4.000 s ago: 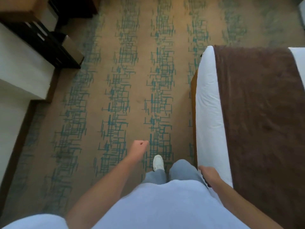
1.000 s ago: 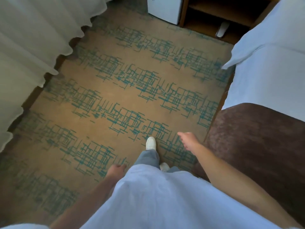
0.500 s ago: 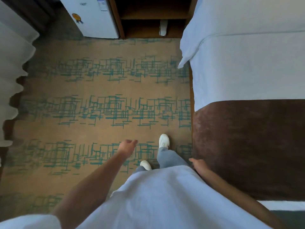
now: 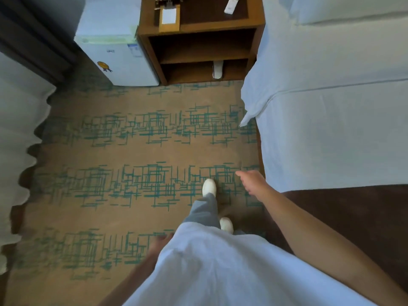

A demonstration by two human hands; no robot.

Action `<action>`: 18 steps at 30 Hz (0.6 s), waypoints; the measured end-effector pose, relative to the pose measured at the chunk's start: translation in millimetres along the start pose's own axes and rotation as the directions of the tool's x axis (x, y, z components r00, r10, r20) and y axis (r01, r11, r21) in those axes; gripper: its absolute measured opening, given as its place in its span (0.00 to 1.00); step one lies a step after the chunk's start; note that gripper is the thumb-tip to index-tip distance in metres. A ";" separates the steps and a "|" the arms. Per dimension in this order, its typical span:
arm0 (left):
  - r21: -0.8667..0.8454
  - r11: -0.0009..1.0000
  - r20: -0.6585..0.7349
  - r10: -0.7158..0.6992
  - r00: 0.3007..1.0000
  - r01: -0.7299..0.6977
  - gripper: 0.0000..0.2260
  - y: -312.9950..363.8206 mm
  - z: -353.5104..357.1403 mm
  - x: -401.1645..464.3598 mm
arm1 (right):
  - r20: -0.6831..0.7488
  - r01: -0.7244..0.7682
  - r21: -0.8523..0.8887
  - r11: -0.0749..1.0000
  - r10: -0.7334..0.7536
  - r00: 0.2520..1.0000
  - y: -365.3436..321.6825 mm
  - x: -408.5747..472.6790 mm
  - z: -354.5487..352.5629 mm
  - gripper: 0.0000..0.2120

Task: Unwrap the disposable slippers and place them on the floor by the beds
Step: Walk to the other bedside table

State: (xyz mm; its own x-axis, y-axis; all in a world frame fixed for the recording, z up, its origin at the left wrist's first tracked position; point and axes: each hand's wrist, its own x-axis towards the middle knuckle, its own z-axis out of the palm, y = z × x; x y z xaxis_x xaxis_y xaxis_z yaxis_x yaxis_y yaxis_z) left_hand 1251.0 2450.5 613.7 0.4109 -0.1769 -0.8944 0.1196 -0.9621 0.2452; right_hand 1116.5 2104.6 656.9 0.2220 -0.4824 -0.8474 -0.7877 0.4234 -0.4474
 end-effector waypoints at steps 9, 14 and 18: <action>0.172 0.982 -0.095 0.101 0.990 -0.084 0.20 228.2 -73.5 67.2 | -0.178 -0.205 -0.149 0.967 0.177 0.968 28.2 45.4 -49.3 0.13; 0.162 0.975 -0.082 0.168 0.982 -0.153 0.20 353.5 -81.0 97.1 | -0.172 -0.236 -0.169 0.957 0.207 0.963 18.5 67.1 -90.3 0.18; 0.165 0.969 -0.097 0.200 0.975 -0.182 0.21 413.4 -73.3 115.7 | -0.141 -0.237 -0.070 0.969 0.225 0.964 -20.0 102.3 -131.4 0.16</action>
State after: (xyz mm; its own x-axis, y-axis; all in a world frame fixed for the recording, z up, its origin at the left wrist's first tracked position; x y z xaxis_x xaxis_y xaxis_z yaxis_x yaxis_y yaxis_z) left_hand 1414.2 2047.5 639.0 0.5118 -0.3449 -0.7868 -0.1085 -0.9345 0.3390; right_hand 1079.5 1946.0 616.8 -0.0443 -0.4775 -0.8775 -0.8563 0.4705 -0.2127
